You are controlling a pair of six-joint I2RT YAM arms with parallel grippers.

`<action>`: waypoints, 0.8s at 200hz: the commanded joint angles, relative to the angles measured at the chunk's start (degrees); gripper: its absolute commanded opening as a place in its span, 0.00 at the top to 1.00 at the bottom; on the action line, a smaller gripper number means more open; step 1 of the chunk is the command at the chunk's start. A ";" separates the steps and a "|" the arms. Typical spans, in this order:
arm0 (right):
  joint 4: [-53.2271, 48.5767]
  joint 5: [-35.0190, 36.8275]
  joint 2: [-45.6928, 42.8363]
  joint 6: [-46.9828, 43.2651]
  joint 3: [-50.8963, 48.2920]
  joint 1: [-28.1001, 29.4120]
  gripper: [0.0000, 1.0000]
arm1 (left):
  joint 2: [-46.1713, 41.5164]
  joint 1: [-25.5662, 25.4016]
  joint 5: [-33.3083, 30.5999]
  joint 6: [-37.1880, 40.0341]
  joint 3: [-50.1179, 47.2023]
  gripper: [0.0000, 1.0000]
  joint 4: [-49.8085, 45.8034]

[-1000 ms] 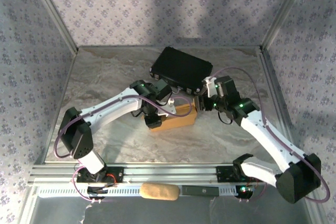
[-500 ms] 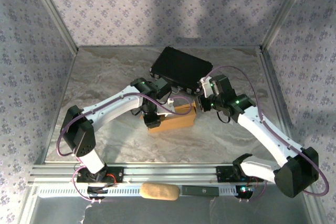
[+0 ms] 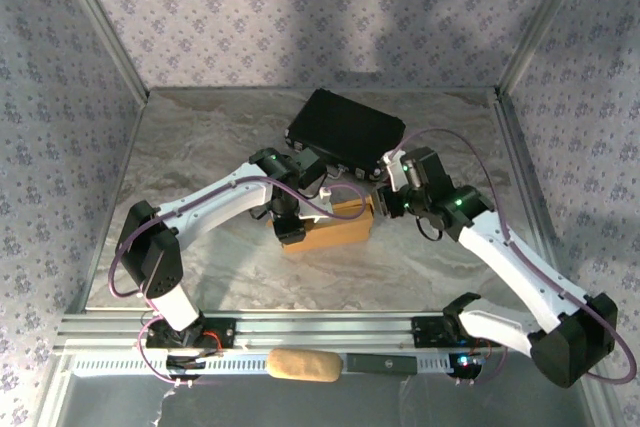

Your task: Fold the paper box

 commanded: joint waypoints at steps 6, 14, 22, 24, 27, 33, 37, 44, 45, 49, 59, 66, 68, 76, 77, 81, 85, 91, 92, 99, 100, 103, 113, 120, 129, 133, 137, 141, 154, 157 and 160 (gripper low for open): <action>-1.79 0.43 -0.05 0.94 -0.74 0.85 0.62 | 1.95 0.31 0.26 1.19 0.00 0.57 -2.63; -1.42 0.53 0.22 0.97 -1.07 0.96 0.62 | 1.92 0.32 0.27 1.20 -0.04 0.57 -2.56; -1.27 0.67 0.64 0.97 -1.24 0.96 0.62 | 1.86 0.28 0.24 1.20 -0.04 0.57 -2.52; -1.27 0.64 0.77 1.00 -1.28 1.00 0.62 | 1.86 0.31 0.26 1.15 -0.04 0.57 -2.54; -1.32 0.66 0.94 0.95 -1.15 0.98 0.62 | 1.86 0.31 0.26 1.19 -0.04 0.57 -2.50; -1.38 0.52 1.34 0.88 -1.02 1.02 0.62 | 1.94 0.31 0.26 1.20 -0.13 0.57 -2.46; -1.37 0.25 1.49 0.87 -0.90 1.08 0.63 | 1.95 0.32 0.16 1.13 -0.14 0.57 -2.44; -1.28 -0.06 1.71 0.90 -0.72 1.33 0.63 | 2.01 0.27 0.16 1.20 -0.10 0.57 -2.46; -1.28 -0.07 1.76 0.93 -0.71 1.36 0.63 | 2.07 0.29 0.17 1.20 -0.11 0.57 -2.41; -1.28 -0.03 1.77 0.89 -0.71 1.56 0.64 | 2.08 0.32 0.12 1.20 -0.12 0.57 -2.45; -1.36 -0.01 1.96 0.88 -0.63 1.93 0.65 | 2.06 0.32 0.09 1.20 -0.04 0.57 -2.38; -1.44 0.06 2.17 0.87 -0.53 2.09 0.66 | 2.04 0.29 0.09 1.19 -0.04 0.57 -2.29; -1.45 0.09 2.27 0.88 -0.47 2.20 0.67 | 2.04 0.27 0.09 1.20 -0.04 0.57 -2.24; -1.52 0.14 2.57 0.90 -0.46 2.47 0.68 | 2.04 0.25 0.22 1.11 -0.13 0.57 -2.04; -1.53 0.12 2.58 0.92 -0.45 2.50 0.68 | 2.08 0.28 0.24 1.11 -0.17 0.57 -2.03; -1.65 0.31 2.75 0.84 -0.47 2.60 0.69 | 2.08 0.31 0.16 1.11 -0.21 0.57 -2.04; -1.70 0.56 2.86 0.85 -0.45 2.70 0.69 | 2.12 0.32 0.24 1.11 -0.22 0.57 -1.95; -1.71 0.94 3.06 0.82 -0.48 2.78 0.70 | 2.20 0.29 0.26 1.11 -0.13 0.57 -1.93; -1.75 0.96 3.05 0.80 -0.51 2.78 0.70 | 2.20 0.31 0.26 1.11 -0.13 0.57 -1.93; -1.79 1.11 3.13 0.77 -0.58 2.84 0.72 | 2.30 0.29 0.27 1.02 -0.06 0.57 -1.93; -1.75 1.18 3.13 0.77 -0.60 2.86 0.72 | 2.34 0.26 0.23 1.02 -0.05 0.57 -1.93; -1.72 1.24 3.13 0.77 -0.60 2.88 0.73 | 2.39 0.32 0.26 1.02 -0.04 0.57 -1.91; -1.75 1.51 3.21 0.82 -0.75 2.95 0.74 | 2.52 0.28 0.20 0.96 -0.01 0.57 -2.02; -1.79 1.82 3.30 0.86 -0.74 2.96 0.76 | 2.56 0.28 0.13 1.02 0.11 0.57 -2.02; -1.75 1.92 3.30 0.86 -0.76 3.06 0.79 | 2.56 0.27 0.03 1.00 0.18 0.57 -2.06; -1.75 1.97 3.27 0.95 -0.79 3.08 0.80 | 2.57 0.27 0.00 1.02 0.30 0.57 -2.10; -1.68 2.11 3.30 0.99 -0.87 3.14 0.81 | 2.56 0.29 -0.08 0.96 0.38 0.57 -2.10; -1.56 2.17 3.30 1.10 -0.86 3.17 0.82 | 2.58 0.26 -0.08 0.93 0.40 0.57 -2.10; -1.47 2.22 3.25 1.31 -0.83 3.45 0.84 | 2.56 0.28 -0.07 0.85 0.66 0.57 -2.19; -1.40 2.26 3.32 1.37 -0.79 3.53 0.85 | 2.56 0.26 -0.09 0.77 0.62 0.57 -2.13; -1.41 2.29 3.35 1.41 -0.80 3.58 0.85 | 2.59 0.27 -0.12 0.69 0.66 0.57 -2.18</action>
